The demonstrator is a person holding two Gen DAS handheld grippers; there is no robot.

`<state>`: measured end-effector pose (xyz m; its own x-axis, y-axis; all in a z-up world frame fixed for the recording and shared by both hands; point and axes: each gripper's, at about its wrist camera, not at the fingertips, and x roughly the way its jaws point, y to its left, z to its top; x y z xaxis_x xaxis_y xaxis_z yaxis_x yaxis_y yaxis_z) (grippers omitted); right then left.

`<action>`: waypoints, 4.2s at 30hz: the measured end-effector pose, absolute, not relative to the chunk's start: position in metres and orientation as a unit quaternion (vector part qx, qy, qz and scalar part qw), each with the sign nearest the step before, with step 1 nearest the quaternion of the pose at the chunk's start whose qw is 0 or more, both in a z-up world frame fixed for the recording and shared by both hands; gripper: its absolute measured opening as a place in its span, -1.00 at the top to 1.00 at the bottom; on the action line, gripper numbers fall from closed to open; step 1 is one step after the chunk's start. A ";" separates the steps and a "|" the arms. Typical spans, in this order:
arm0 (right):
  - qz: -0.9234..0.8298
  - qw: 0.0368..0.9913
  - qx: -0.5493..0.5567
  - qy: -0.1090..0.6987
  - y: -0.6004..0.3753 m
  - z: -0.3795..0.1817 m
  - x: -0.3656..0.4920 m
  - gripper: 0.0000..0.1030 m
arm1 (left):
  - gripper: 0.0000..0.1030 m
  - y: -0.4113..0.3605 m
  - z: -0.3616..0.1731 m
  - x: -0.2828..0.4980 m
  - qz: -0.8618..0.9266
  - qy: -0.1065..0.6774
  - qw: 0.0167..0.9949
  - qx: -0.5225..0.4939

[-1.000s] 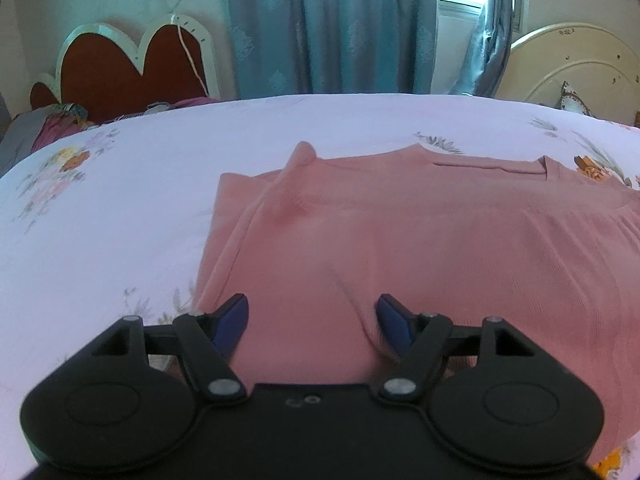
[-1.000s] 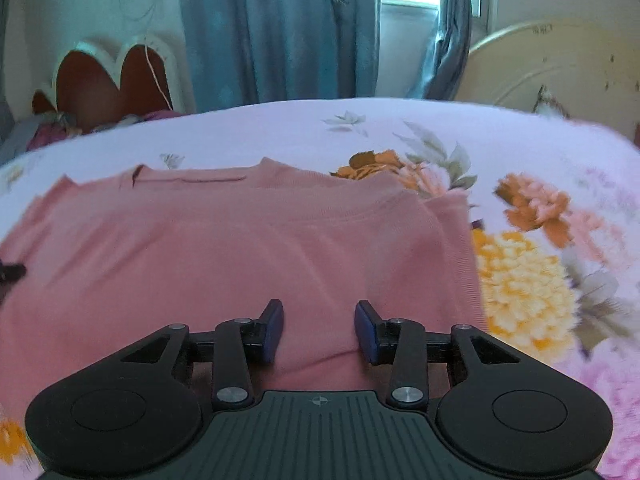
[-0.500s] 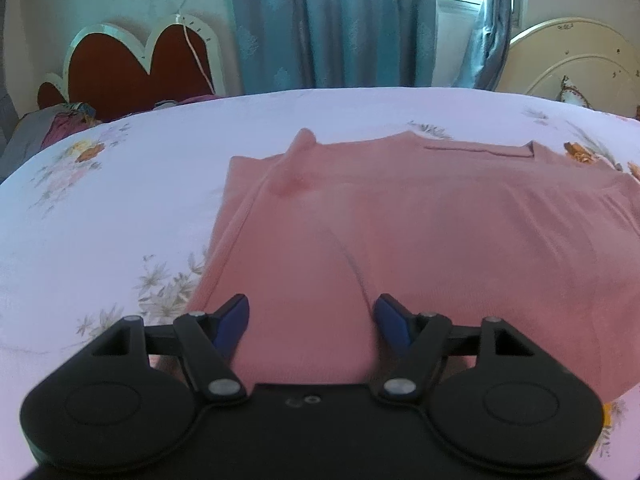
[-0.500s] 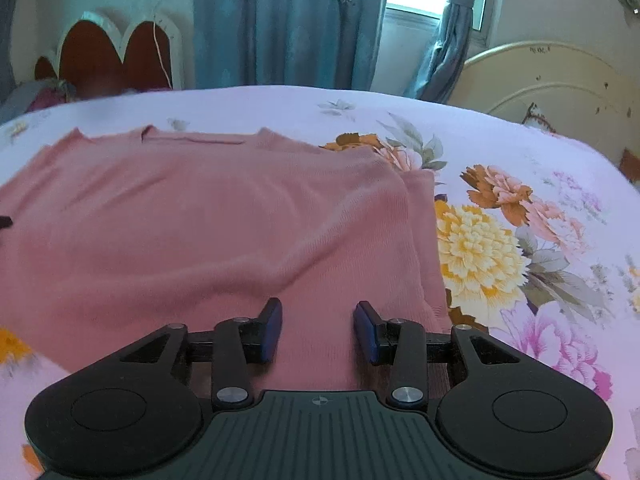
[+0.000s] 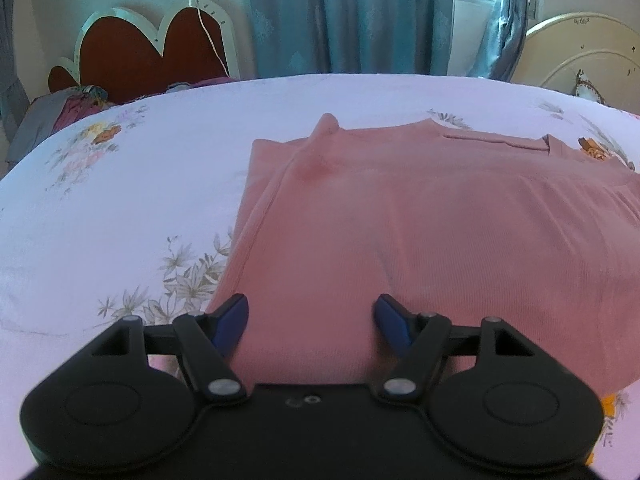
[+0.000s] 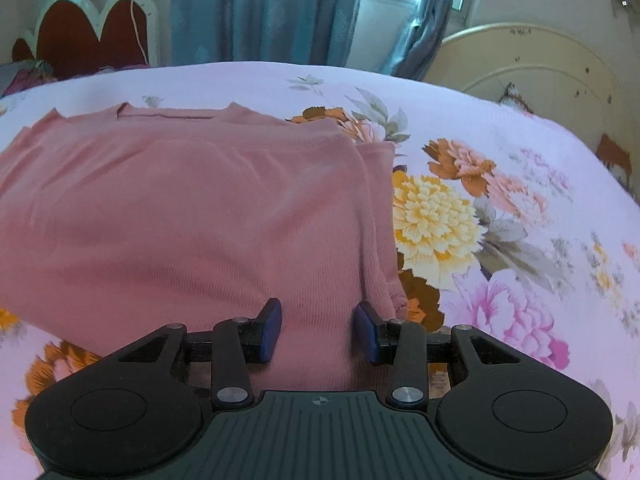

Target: Fold small clothes

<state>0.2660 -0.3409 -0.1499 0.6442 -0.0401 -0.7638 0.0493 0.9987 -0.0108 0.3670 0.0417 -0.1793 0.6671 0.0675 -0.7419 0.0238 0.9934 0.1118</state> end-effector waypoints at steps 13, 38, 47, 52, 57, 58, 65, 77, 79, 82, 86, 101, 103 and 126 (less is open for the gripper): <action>0.031 0.918 0.083 0.386 -0.275 -0.123 0.275 0.22 | -0.42 0.034 -0.162 0.356 -0.010 0.407 0.912 0.055; 0.050 0.915 0.037 0.398 -0.198 -0.150 0.333 0.22 | -0.56 0.061 -0.174 0.327 -0.031 0.441 0.897 -0.008; 0.049 0.919 0.023 0.391 -0.190 -0.145 0.324 0.22 | -0.57 0.086 -0.173 0.311 -0.035 0.496 0.860 -0.112; 0.058 0.923 0.046 0.378 -0.191 -0.129 0.316 0.22 | -0.60 0.103 -0.179 0.306 -0.047 0.489 0.849 -0.195; 0.066 0.924 0.058 0.372 -0.187 -0.122 0.315 0.22 | -0.65 0.111 -0.189 0.320 -0.059 0.458 0.847 -0.262; 0.067 0.924 0.058 0.373 -0.186 -0.122 0.316 0.22 | -0.64 0.110 -0.191 0.325 -0.061 0.449 0.850 -0.268; 0.064 0.924 0.063 0.371 -0.179 -0.127 0.335 0.22 | -0.44 0.110 -0.204 0.356 -0.063 0.387 0.861 -0.323; 0.042 0.918 0.018 0.394 -0.162 -0.155 0.359 0.23 | 0.77 0.124 -0.224 0.379 -0.042 0.358 0.856 -0.371; 0.040 0.918 0.028 0.393 -0.165 -0.155 0.358 0.23 | 0.79 0.123 -0.223 0.376 -0.042 0.356 0.858 -0.368; 0.041 0.921 0.016 0.387 -0.161 -0.160 0.356 0.23 | 0.80 0.124 -0.222 0.375 -0.039 0.354 0.857 -0.372; 0.049 0.921 0.022 0.386 -0.164 -0.161 0.357 0.22 | 0.81 0.120 -0.213 0.371 -0.028 0.340 0.865 -0.367; 0.086 0.919 0.151 0.354 -0.263 -0.127 0.347 0.22 | 0.83 -0.004 -0.120 0.378 -0.092 0.276 0.936 -0.197; 0.079 0.920 0.161 0.348 -0.288 -0.122 0.338 0.22 | 0.83 -0.037 -0.110 0.378 -0.126 0.268 0.939 -0.173; 0.078 0.881 0.274 0.378 -0.423 -0.147 0.321 0.22 | -0.09 -0.187 -0.158 0.279 -0.304 0.342 0.887 0.055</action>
<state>0.3215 -0.4229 -0.1467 0.7020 0.3448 -0.6232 0.0695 0.8377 0.5417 0.2790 -0.1873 -0.1576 0.5811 -0.5017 -0.6408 0.5771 0.8092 -0.1103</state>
